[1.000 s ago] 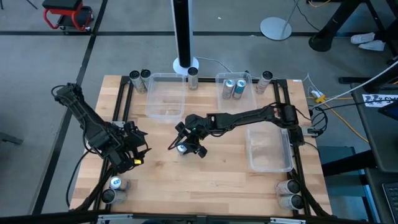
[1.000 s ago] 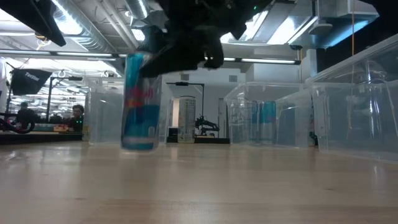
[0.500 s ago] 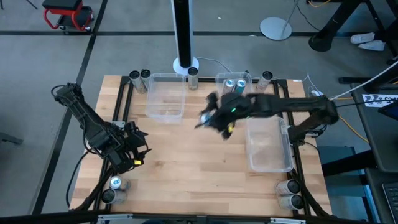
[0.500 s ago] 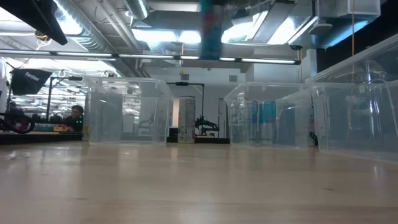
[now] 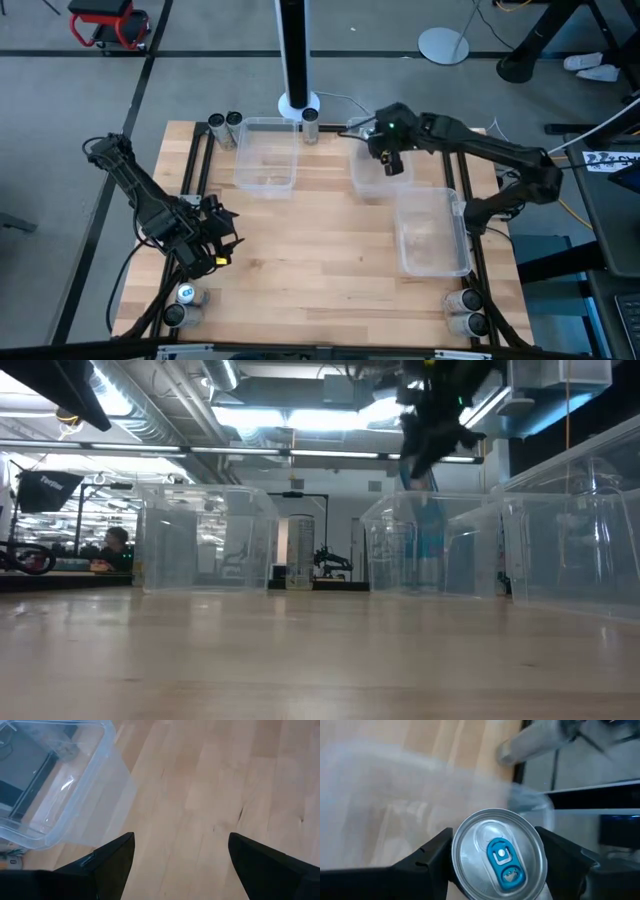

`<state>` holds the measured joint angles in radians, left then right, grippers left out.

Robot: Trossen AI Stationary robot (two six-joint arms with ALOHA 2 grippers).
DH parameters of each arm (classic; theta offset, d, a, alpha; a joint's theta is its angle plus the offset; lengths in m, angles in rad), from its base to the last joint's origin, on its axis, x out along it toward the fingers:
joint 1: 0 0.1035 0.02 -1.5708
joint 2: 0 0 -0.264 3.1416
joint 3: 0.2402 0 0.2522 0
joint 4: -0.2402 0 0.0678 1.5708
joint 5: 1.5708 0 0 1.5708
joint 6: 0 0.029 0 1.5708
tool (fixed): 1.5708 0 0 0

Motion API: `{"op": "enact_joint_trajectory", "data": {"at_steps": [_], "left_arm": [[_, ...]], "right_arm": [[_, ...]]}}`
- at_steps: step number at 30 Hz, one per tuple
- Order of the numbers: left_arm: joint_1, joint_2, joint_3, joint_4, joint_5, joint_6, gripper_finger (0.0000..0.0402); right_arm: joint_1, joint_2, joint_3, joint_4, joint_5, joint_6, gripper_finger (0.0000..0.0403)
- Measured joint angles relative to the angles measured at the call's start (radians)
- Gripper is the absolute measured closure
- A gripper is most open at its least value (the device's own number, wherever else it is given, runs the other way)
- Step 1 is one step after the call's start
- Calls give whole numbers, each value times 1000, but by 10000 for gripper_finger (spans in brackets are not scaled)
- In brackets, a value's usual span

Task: Sort soda cans
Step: Put the blue soda can into the top right transparent bin

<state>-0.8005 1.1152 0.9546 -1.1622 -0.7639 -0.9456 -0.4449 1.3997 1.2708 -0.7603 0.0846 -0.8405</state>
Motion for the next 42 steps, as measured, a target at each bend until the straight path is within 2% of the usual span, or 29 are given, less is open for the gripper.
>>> {"op": "enact_joint_trajectory", "data": {"at_steps": [8, 17, 23, 29, 32, 38, 42], "left_arm": [[0, 0, 0, 0, -7, -14, 93], [0, 0, 0, 1, -7, -18, 93], [0, 0, 0, 2, -8, -27, 93], [0, 0, 0, 4, -7, -35, 93], [0, 0, 0, 6, -7, -36, 93], [0, 0, 0, 9, -7, -36, 93], [0, 0, 0, 23, -7, -30, 93]], "right_arm": [[-104, -35, -240, 229, -139, -1, 165], [-141, -35, -350, 336, -153, -2, 165], [-139, -35, -371, 373, -152, -5, 158], [-139, -35, -378, 337, -62, -4, 80], [-139, -35, -378, 317, -27, -4, 58], [-138, -35, -370, 290, -12, -3, 53], [-137, -51, -301, 184, -42, -3, 57]]}}
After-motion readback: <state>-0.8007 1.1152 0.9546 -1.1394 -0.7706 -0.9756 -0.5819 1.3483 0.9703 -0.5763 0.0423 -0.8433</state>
